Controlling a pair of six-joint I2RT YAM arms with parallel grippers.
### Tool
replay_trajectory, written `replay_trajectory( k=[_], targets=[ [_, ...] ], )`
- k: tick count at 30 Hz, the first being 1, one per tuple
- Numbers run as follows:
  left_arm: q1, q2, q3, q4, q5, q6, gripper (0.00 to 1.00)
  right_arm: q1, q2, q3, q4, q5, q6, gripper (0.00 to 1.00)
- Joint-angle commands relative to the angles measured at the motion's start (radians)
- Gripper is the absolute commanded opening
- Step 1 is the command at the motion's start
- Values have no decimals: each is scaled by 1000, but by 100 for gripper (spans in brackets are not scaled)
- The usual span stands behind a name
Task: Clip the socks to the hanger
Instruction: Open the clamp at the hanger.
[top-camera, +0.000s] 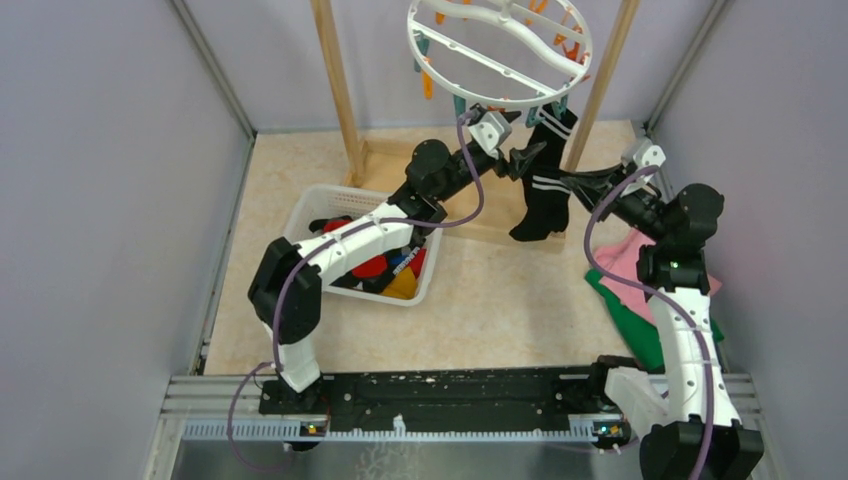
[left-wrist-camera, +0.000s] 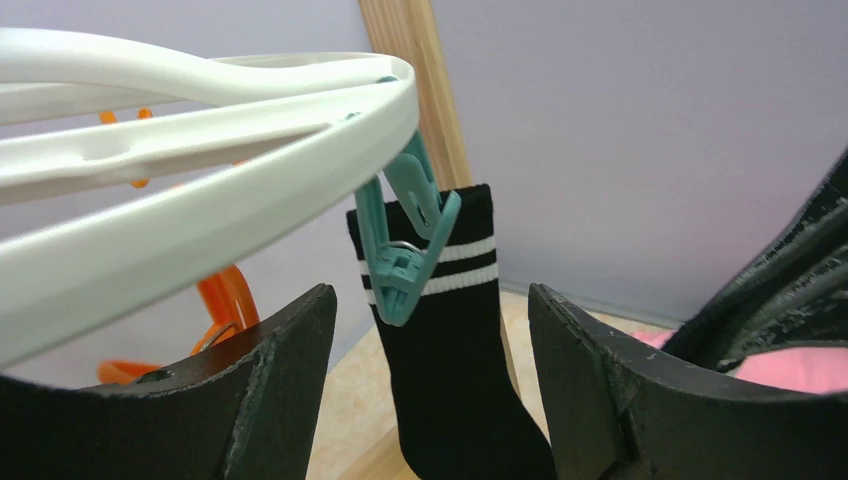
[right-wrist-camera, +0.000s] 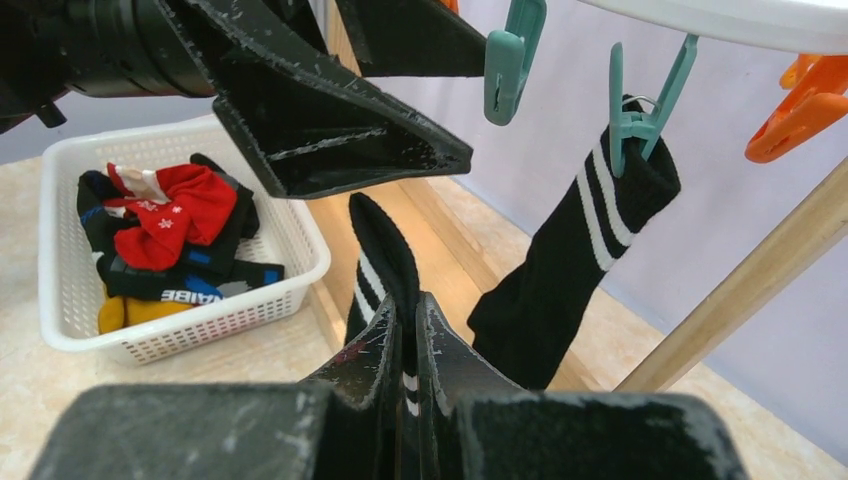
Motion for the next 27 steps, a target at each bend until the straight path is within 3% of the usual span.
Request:
replay_trajectory(
  k=[1,14,22,27],
  targets=[
    [19,23,79,84,-2,3,76,-19,0,-9,58,-18,15,0],
    [37,85,150,145,90,-95,71,-39,6,-20,87,-30,17,0],
    [28,93,70,362,37,-134,68,-42,6,-32,116,-30,67,0],
    [14,92,64,382,29,-151,68,-45,6,-32,117,-31,67,0]
  ],
)
